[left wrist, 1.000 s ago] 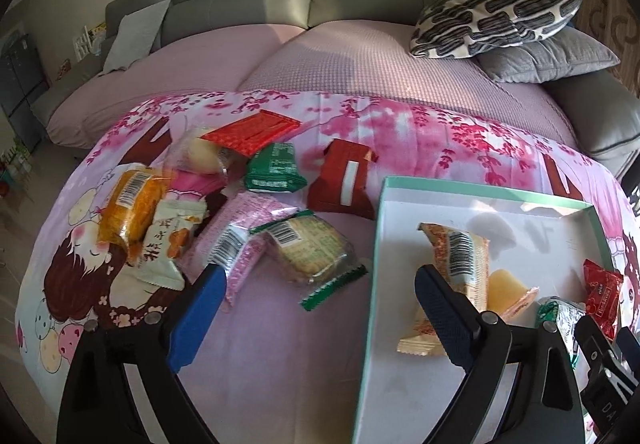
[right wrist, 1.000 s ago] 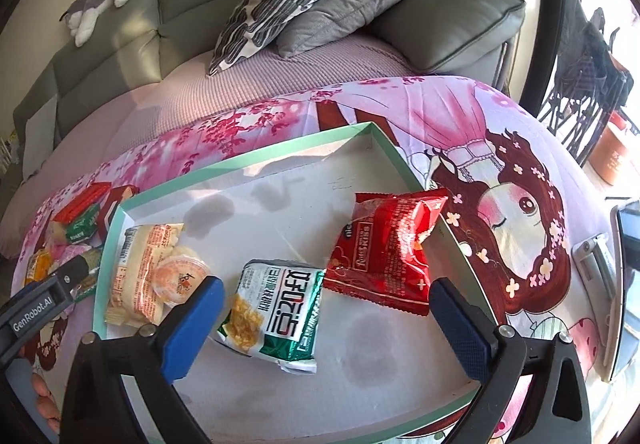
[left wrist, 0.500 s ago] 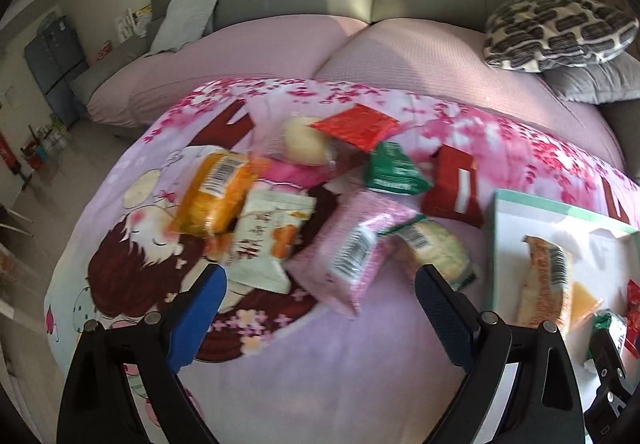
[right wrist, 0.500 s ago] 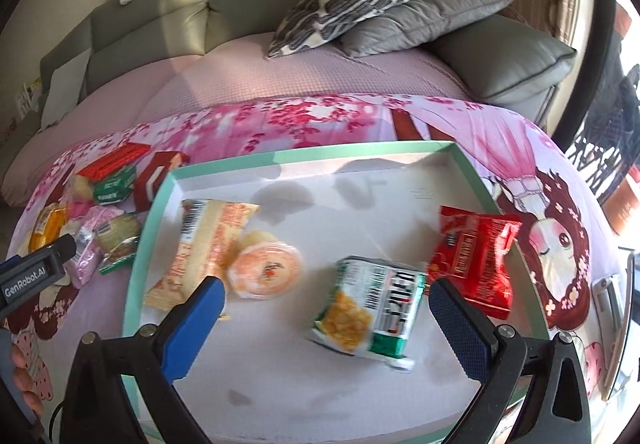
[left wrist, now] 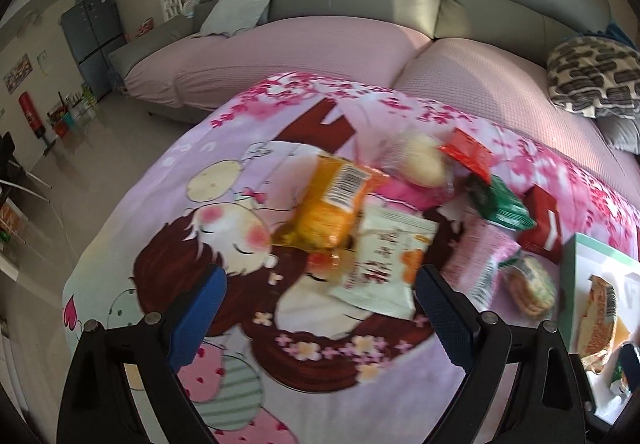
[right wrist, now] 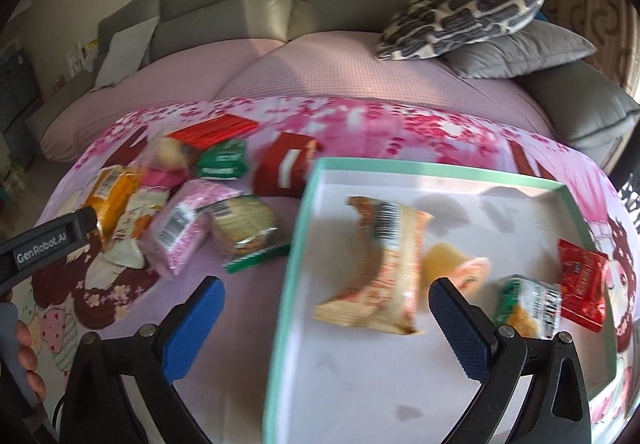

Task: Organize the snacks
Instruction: 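Grasp the yellow barcode bag with the left tool while the right tool grasps the round cookie packet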

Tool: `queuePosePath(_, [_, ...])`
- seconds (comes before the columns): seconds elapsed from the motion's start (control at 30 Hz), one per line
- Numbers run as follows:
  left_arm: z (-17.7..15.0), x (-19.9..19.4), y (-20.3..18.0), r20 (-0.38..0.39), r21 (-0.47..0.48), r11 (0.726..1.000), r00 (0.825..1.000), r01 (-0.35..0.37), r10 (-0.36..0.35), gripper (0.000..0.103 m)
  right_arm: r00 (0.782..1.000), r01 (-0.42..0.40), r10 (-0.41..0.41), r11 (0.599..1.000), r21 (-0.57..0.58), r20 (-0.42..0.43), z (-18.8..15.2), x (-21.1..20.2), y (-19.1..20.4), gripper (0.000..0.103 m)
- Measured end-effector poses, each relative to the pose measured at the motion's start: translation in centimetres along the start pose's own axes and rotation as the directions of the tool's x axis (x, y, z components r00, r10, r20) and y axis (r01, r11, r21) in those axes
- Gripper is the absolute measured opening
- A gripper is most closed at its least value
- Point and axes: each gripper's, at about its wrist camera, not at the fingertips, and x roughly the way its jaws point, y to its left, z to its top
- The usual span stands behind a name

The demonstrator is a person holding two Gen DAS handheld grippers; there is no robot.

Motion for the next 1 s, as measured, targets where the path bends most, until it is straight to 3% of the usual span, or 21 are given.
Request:
queuePosePath(0.37, [0.4, 1.8, 4.4, -0.017, -0.051, 0.999, 1.000, -0.003, 0.002, 0.095, 0.997, -0.075, 0.075, 0.997, -0.021, -0.012, -0.4, 1.7, 4.5, 0.103])
queuePosePath(0.7, [0.6, 4.0, 5.1, -0.058, -0.069, 0.992, 0.992, 0.107, -0.111, 0.095, 0.998, -0.068, 0.068, 0.997, -0.043, -0.002, -0.7, 2.3, 5.6, 0.103])
queuePosePath(1.0, [1.8, 5.2, 4.8, -0.031, -0.067, 0.980, 0.982, 0.186, -0.189, 0.096, 0.998, -0.032, 0.034, 0.999, -0.039, 0.046, 0.7, 1.7, 5.2, 0.103])
